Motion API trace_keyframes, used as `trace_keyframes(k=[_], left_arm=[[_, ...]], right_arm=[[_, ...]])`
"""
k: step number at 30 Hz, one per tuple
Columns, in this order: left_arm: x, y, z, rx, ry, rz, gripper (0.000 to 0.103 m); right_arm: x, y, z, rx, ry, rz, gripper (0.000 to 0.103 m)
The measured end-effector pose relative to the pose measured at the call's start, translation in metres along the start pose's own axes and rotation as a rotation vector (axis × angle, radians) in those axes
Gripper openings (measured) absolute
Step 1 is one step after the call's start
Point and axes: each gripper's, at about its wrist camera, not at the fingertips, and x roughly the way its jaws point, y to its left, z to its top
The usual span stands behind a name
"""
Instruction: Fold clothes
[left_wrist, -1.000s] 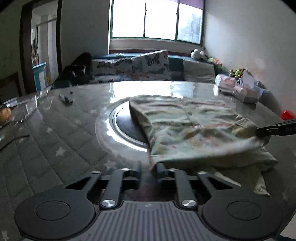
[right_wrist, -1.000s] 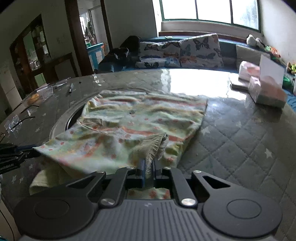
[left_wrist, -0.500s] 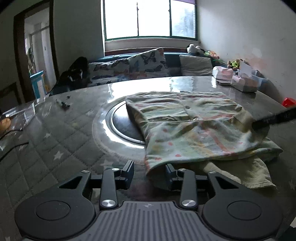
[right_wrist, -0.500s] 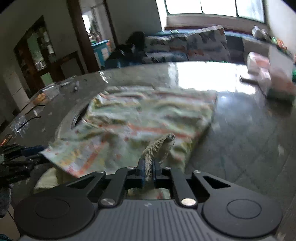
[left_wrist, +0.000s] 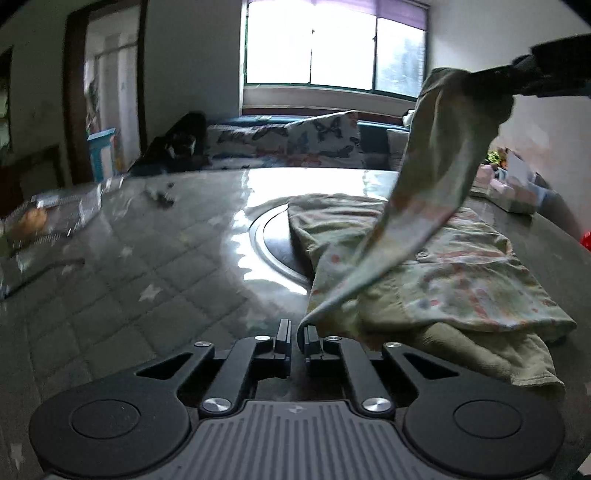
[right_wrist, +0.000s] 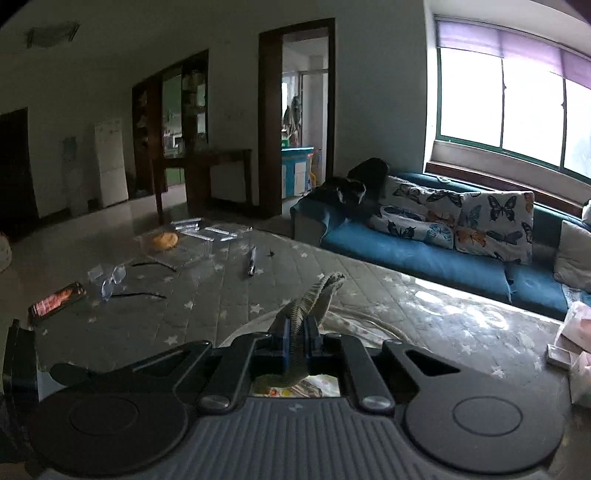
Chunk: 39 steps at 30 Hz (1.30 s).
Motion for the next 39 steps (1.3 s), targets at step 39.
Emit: trace_keyframes(k=[39], left_arm=[[0.097, -0.014, 0.071, 0.002, 0.163, -0.131, 0.018]], right_arm=[[0.069, -0.049, -0.113, 0.104, 0.348, -0.079, 0.021]])
